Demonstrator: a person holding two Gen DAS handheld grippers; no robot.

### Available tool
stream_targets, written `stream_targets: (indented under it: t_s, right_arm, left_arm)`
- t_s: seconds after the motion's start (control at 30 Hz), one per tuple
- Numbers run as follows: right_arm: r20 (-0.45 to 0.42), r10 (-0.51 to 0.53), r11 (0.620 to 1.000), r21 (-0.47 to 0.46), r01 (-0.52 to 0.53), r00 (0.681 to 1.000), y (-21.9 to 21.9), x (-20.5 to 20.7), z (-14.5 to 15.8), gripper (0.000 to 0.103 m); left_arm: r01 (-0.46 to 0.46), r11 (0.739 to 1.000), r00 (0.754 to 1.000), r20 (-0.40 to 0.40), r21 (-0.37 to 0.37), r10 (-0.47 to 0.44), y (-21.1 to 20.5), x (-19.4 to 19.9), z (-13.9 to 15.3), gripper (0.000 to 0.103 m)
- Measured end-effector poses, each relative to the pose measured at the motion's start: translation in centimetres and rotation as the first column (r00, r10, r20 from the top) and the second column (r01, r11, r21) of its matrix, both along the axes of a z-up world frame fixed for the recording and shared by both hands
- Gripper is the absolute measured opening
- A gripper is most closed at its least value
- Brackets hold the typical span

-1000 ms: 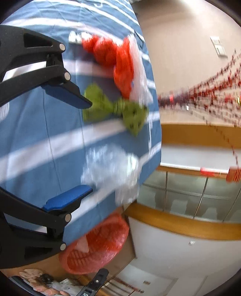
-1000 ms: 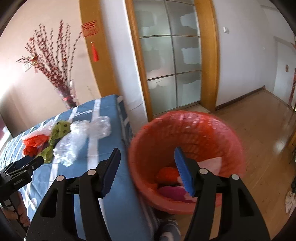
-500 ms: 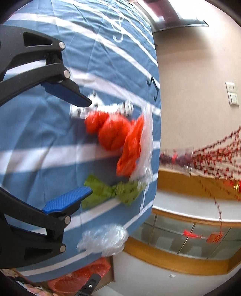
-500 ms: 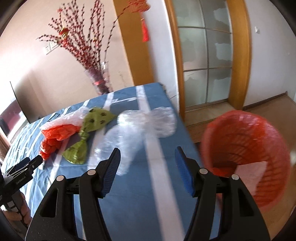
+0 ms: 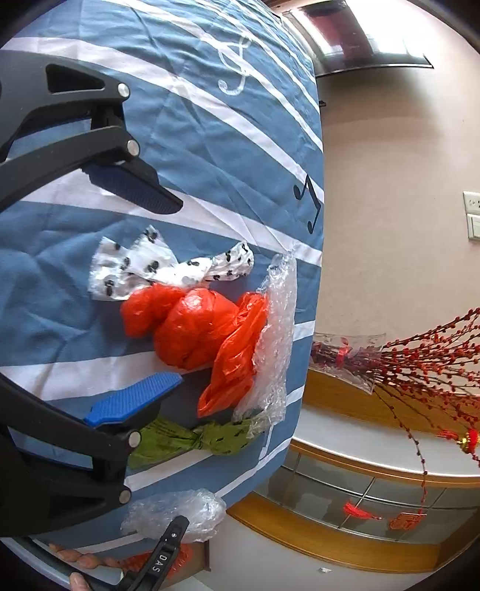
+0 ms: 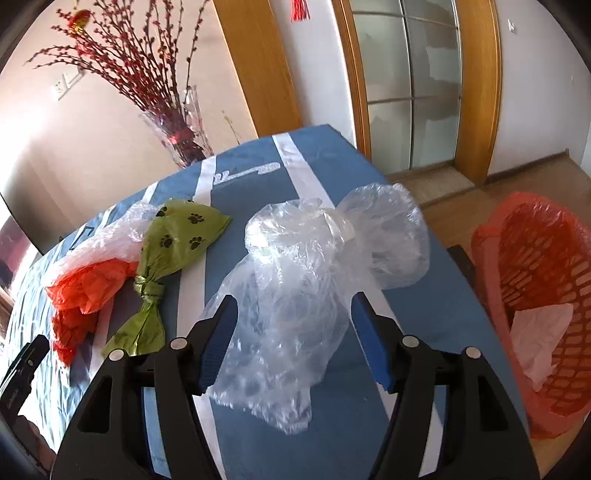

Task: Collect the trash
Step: 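Return both grippers to the table and reach the right gripper to the clear bag, then grasp the clear plastic bag with the right gripper while the left grasps the orange-red bag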

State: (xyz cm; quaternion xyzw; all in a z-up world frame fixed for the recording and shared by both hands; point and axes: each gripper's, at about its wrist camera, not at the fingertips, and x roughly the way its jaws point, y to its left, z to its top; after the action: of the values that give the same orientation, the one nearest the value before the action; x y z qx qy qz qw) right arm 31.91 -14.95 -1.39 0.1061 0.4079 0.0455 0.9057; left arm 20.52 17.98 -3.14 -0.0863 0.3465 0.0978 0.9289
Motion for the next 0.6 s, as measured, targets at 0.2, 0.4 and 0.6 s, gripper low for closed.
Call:
stream_targets:
  t_s: [0.2, 0.4, 0.6]
  right_arm:
    - [-0.036, 0.024, 1.000, -0.002, -0.024, 0.999, 0.9, 0.7, -1.0, 0.053]
    - [-0.041, 0.042, 0.999, -0.032, -0.043, 0.998, 1.3, 0.5, -1.5, 0.037]
    - [-0.041, 0.055, 0.997, -0.048, -0.057, 0.998, 1.6, 0.4, -1.5, 0.025]
  left_arm:
    - [0.022, 1.000, 0.999, -0.042, -0.006, -0.022, -0.3, 1.9, -1.0, 0.086]
    - [0.032, 0.999, 0.997, -0.070, -0.031, -0.034, -0.3, 2.9, -1.8, 0.085]
    - [0.043, 0.996, 0.995, -0.085, -0.077, -0.050, -0.2, 3.6, -2.3, 0.064]
